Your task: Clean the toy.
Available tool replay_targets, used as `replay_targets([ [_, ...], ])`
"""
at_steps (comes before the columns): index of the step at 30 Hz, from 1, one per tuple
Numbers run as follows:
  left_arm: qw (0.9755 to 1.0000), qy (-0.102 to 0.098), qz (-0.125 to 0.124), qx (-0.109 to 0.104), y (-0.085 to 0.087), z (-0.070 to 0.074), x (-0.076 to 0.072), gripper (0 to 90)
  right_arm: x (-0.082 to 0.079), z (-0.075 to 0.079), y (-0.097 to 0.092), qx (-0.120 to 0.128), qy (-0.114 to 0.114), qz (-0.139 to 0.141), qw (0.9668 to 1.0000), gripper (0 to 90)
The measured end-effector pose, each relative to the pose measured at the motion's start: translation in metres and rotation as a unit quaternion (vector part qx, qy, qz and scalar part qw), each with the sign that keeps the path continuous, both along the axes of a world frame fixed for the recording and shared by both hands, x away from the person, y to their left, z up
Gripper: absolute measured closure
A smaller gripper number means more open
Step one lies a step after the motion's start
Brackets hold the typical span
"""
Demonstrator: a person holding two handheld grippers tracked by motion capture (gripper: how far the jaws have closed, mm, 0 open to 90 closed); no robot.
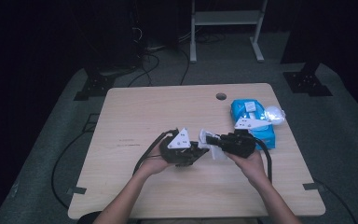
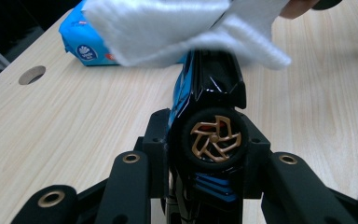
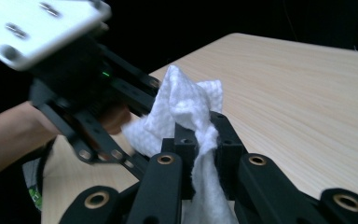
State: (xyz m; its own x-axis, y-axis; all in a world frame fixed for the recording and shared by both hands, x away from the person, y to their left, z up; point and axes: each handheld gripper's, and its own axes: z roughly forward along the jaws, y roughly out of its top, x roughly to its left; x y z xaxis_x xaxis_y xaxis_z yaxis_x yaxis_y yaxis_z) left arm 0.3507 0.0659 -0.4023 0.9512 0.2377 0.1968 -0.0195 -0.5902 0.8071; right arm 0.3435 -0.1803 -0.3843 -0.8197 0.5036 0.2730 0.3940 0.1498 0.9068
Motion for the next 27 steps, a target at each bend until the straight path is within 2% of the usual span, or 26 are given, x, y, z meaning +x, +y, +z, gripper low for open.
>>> replay_targets([
  [3,0.9999,-0.007,-0.004,0.012,-0.005,-0.001,-0.002,63.4,-0.005,0.006,0.009,-0.004,-0.010,0.013,0.9999,82.2],
  [5,0.9999,-0.005,-0.006,0.011,-0.007,-0.001,-0.003,63.4,-0.009,0.008,0.018,-0.021,-0.018,0.024,0.9993,82.2],
  [7,0.9999,-0.006,-0.006,0.014,-0.006,-0.001,-0.003,63.4,-0.013,0.010,0.024,-0.032,-0.029,0.026,0.9987,82.2],
  [9,0.9999,-0.004,-0.004,0.009,-0.004,-0.001,-0.002,63.4,-0.012,0.010,0.022,-0.036,-0.031,0.021,0.9987,82.2],
  [14,0.9999,-0.005,0.003,0.012,0.000,0.000,0.000,63.6,-0.002,0.001,0.004,-0.024,-0.006,-0.007,0.9997,82.2],
  [16,1.0000,-0.003,0.005,0.006,0.001,0.000,0.001,63.6,0.003,-0.007,-0.003,-0.024,0.007,-0.018,0.9995,82.2],
  [20,1.0000,-0.003,0.007,0.000,0.004,0.002,0.002,63.6,0.012,-0.025,-0.010,-0.020,0.040,-0.024,0.9987,82.2],
  [27,0.9999,-0.001,0.011,-0.010,0.007,0.004,0.002,63.6,0.017,-0.042,-0.007,-0.027,0.075,-0.019,0.9967,82.2],
])
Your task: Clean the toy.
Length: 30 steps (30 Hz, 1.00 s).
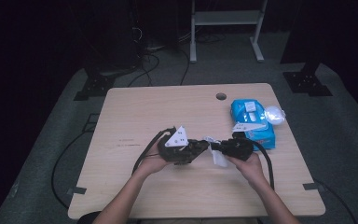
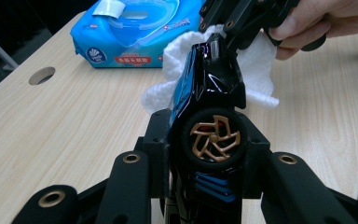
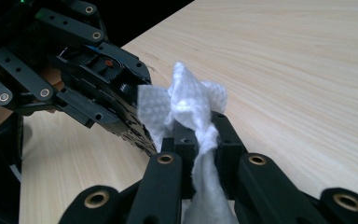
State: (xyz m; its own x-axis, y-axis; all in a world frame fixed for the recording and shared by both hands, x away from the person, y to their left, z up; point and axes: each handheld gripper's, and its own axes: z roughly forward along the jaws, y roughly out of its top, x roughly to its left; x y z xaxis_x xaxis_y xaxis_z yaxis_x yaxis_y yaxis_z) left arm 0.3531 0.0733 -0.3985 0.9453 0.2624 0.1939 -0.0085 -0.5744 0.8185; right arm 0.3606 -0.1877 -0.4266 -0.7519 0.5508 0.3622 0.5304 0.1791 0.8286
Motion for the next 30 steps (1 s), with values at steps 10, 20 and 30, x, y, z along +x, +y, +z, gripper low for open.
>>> replay_targets([
  [10,0.9997,0.004,-0.002,-0.023,-0.002,0.000,0.000,63.4,0.000,0.006,-0.006,0.041,0.007,0.000,0.9991,82.5],
  [20,0.9997,0.005,-0.001,-0.022,-0.006,-0.004,0.000,64.1,-0.009,0.023,0.004,0.037,-0.027,0.010,0.9989,82.7],
  [30,0.9975,0.029,0.011,-0.063,0.009,-0.014,0.007,61.4,-0.010,0.020,0.017,0.010,-0.041,0.005,0.9991,82.7],
])
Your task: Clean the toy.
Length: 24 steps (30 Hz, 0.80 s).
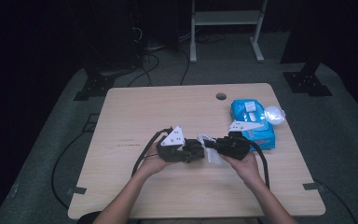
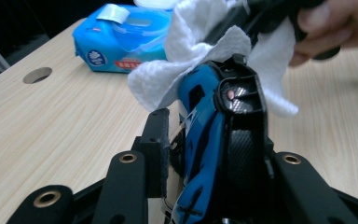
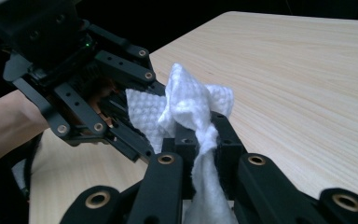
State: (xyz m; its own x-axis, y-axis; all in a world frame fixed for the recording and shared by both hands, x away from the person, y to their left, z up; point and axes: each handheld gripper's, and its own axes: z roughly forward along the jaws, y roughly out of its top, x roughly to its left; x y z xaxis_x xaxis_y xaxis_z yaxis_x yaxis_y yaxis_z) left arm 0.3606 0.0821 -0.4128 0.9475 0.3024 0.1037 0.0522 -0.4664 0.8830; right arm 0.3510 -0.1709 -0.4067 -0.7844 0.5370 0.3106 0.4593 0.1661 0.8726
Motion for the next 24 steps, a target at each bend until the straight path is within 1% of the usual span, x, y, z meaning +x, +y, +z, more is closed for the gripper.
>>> replay_targets([
  [2,0.9999,0.005,0.006,-0.011,0.005,-0.001,0.003,61.3,0.005,-0.002,0.004,0.000,0.003,-0.001,1.0000,82.7],
  [4,0.9997,0.011,0.011,-0.019,0.009,-0.002,0.005,61.5,0.009,-0.001,0.007,0.004,0.002,-0.001,1.0000,82.7],
  [6,0.9996,0.014,0.014,-0.021,0.014,-0.002,0.006,61.9,0.012,0.002,0.014,-0.004,-0.001,0.002,1.0000,82.7],
  [8,0.9996,0.015,0.016,-0.017,0.019,-0.001,0.006,62.2,0.014,0.006,0.021,-0.011,-0.006,0.008,0.9999,82.7],
  [11,0.9996,0.023,0.017,-0.001,0.025,0.000,0.007,62.0,0.015,0.009,0.031,-0.018,-0.011,0.013,0.9997,82.7],
  [12,0.9996,0.021,0.020,0.004,0.027,0.000,0.007,62.1,0.016,0.009,0.034,-0.019,-0.012,0.016,0.9996,82.7],
  [15,0.9992,0.022,0.032,0.008,0.036,-0.002,0.005,62.4,0.020,0.009,0.046,-0.020,-0.011,0.024,0.9995,82.7],
  [16,0.9990,0.022,0.035,0.015,0.039,-0.003,0.004,62.4,0.021,0.008,0.052,-0.026,-0.007,0.026,0.9993,82.7],
  [17,0.9988,0.019,0.038,0.022,0.041,-0.004,0.003,62.4,0.021,0.007,0.058,-0.040,-0.009,0.031,0.9987,82.7],
  [19,0.9979,0.023,0.044,0.042,0.048,-0.010,0.002,62.7,0.023,0.004,0.070,-0.062,-0.015,0.038,0.9972,82.7],
  [21,0.9969,0.036,0.050,0.050,0.054,-0.020,0.003,64.9,0.024,-0.001,0.083,-0.074,-0.013,0.045,0.9962,82.6],
  [23,0.9959,0.056,0.056,0.044,0.059,-0.030,0.006,64.8,0.028,-0.008,0.093,-0.095,-0.013,0.048,0.9942,82.6],
  [24,0.9954,0.059,0.056,0.050,0.060,-0.032,0.008,64.8,0.030,-0.012,0.096,-0.102,-0.012,0.047,0.9936,82.6],
])
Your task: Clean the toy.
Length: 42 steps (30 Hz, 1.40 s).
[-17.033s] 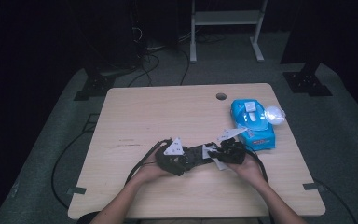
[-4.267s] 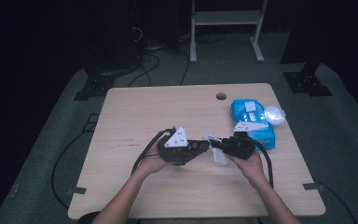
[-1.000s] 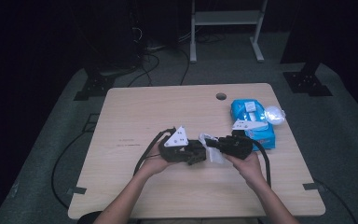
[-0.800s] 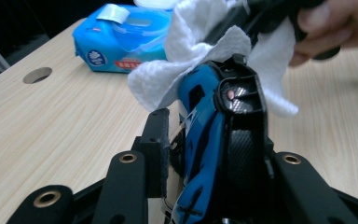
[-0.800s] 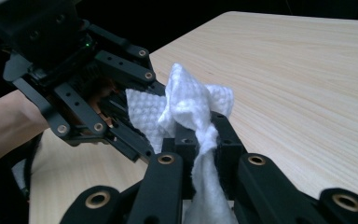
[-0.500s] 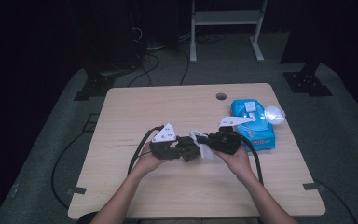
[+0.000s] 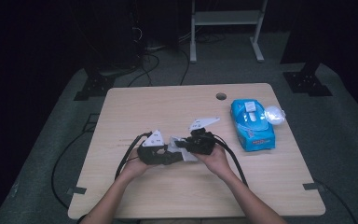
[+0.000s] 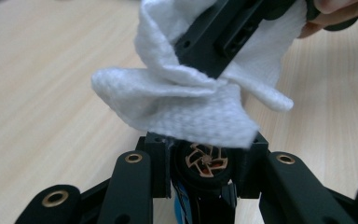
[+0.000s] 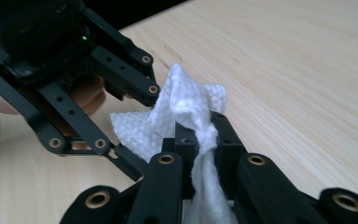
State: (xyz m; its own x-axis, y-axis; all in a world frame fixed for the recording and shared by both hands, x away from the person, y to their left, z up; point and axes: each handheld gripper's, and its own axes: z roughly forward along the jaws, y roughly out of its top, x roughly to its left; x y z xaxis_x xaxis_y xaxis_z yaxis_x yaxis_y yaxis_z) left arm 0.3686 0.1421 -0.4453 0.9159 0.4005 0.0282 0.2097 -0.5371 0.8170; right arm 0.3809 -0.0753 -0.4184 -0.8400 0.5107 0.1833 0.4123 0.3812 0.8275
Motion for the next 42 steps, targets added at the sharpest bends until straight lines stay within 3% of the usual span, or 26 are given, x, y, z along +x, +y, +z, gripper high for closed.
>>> replay_targets([
  [3,1.0000,0.002,0.000,0.007,-0.001,-0.003,0.001,64.8,0.006,-0.007,0.001,-0.024,-0.002,-0.009,0.9997,82.6],
  [4,0.9999,-0.001,-0.002,0.012,-0.001,-0.002,0.001,64.8,0.008,-0.008,-0.001,-0.021,0.001,-0.012,0.9997,82.6],
  [8,0.9998,-0.004,-0.005,0.016,-0.002,-0.002,0.001,64.7,0.011,-0.006,-0.012,-0.045,-0.017,-0.033,0.9983,82.5],
  [12,0.9999,0.003,-0.003,0.015,-0.004,-0.002,0.002,63.8,0.009,-0.007,-0.020,-0.030,-0.011,-0.042,0.9986,82.6],
  [16,0.9997,0.004,-0.002,0.022,-0.007,-0.003,0.004,63.3,0.000,-0.009,-0.010,-0.017,-0.015,-0.018,0.9996,82.5],
  [20,0.9997,-0.001,-0.002,0.025,-0.006,-0.004,0.003,63.7,-0.003,-0.010,-0.004,-0.024,-0.025,-0.009,0.9993,82.4],
  [25,0.9998,0.002,-0.005,0.020,-0.005,-0.004,0.004,63.8,0.001,-0.007,-0.026,-0.038,-0.031,-0.036,0.9982,82.3],
  [28,0.9997,0.000,-0.008,0.023,-0.007,-0.003,0.005,63.8,0.003,-0.007,-0.041,-0.033,-0.026,-0.058,0.9974,82.0],
  [31,0.9995,0.005,-0.008,0.030,-0.011,0.000,0.007,62.7,0.003,-0.009,-0.049,-0.025,-0.022,-0.062,0.9975,82.0],
  [33,0.9995,0.021,-0.013,0.020,-0.017,0.004,0.011,59.2,0.001,-0.009,-0.048,-0.028,-0.028,-0.062,0.9973,82.0],
  [35,0.9991,0.033,-0.002,0.027,-0.024,0.005,0.015,46.8,0.000,-0.010,-0.046,-0.026,-0.028,-0.056,0.9977,81.8],
  [39,0.9984,0.041,-0.006,0.039,-0.033,0.002,0.019,49.3,-0.001,-0.010,-0.045,-0.023,-0.026,-0.050,0.9981,81.8],
  [41,0.9981,0.027,-0.010,0.055,-0.034,0.000,0.019,54.6,-0.002,-0.010,-0.047,-0.022,-0.031,-0.051,0.9980,81.9],
  [42,0.9980,0.030,-0.014,0.055,-0.033,0.000,0.019,55.5,-0.003,-0.010,-0.048,-0.022,-0.035,-0.053,0.9977,81.9],
])
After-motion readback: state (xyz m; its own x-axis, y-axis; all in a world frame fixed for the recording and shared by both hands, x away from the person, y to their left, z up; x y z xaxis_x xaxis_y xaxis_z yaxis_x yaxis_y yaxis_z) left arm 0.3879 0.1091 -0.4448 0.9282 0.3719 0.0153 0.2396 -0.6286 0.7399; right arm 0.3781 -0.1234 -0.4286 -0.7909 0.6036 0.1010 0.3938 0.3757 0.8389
